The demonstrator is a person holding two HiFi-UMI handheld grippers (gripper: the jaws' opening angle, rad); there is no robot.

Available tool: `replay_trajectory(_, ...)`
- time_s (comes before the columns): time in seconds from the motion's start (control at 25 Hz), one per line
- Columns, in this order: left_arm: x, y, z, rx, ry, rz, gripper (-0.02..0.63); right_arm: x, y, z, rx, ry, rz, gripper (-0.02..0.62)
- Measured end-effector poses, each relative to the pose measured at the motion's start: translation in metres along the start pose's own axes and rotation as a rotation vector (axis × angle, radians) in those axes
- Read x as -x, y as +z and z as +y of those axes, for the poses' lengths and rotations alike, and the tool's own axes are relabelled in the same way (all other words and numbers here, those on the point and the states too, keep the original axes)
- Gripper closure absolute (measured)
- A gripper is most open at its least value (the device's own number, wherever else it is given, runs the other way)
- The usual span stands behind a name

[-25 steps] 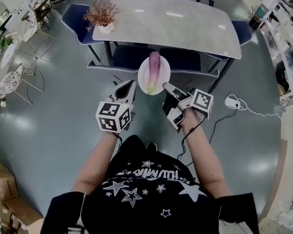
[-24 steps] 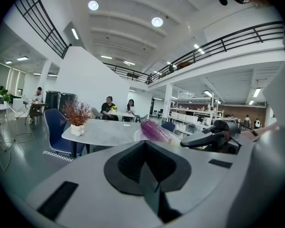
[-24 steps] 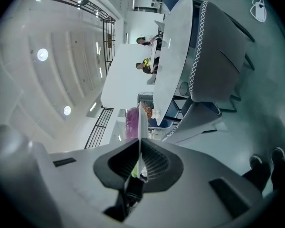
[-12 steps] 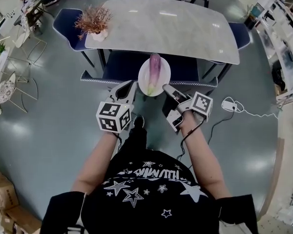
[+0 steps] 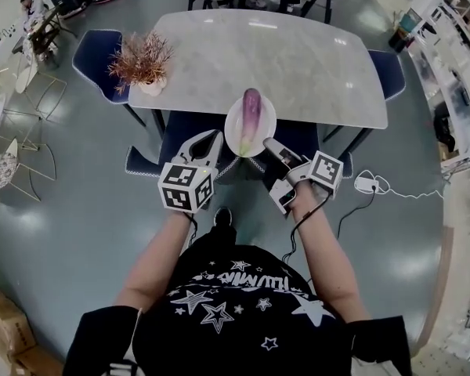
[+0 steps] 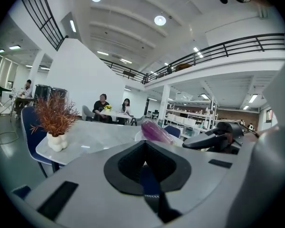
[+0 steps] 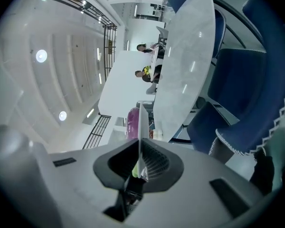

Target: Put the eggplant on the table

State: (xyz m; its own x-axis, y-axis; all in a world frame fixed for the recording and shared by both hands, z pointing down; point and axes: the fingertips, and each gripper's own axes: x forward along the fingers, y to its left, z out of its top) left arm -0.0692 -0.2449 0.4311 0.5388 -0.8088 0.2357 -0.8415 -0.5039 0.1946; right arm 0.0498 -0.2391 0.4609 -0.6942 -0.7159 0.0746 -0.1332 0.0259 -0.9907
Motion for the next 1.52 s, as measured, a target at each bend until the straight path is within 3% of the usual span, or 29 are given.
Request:
replay_trajectory(0.28, -0.060, 0.028, 0.045, 0.005, -0.059, 0.008, 0.599, -0.056, 0.045, 0.000, -0.019, -0.015, -0.053, 0.574)
replay_trajectory(0.84, -0.142, 0.051, 0.093, 0.026, -0.160, 0.034, 0.599, -0.115, 0.120, -0.006, -0.025, -0.035, -0.177, 0.574)
replay_trajectory(1.16, -0.178, 0.055, 0.100, 0.059, -0.158, 0.039, 0.600, -0.126, 0.155, -0.017, -0.032, -0.061, -0.176, 0.574)
replay_trajectory(1.52, -0.224, 0.061, 0.122, 0.058, -0.090, 0.052, 0.600, -0.157, 0.214, -0.029, -0.038, -0.039, -0.133, 0.574)
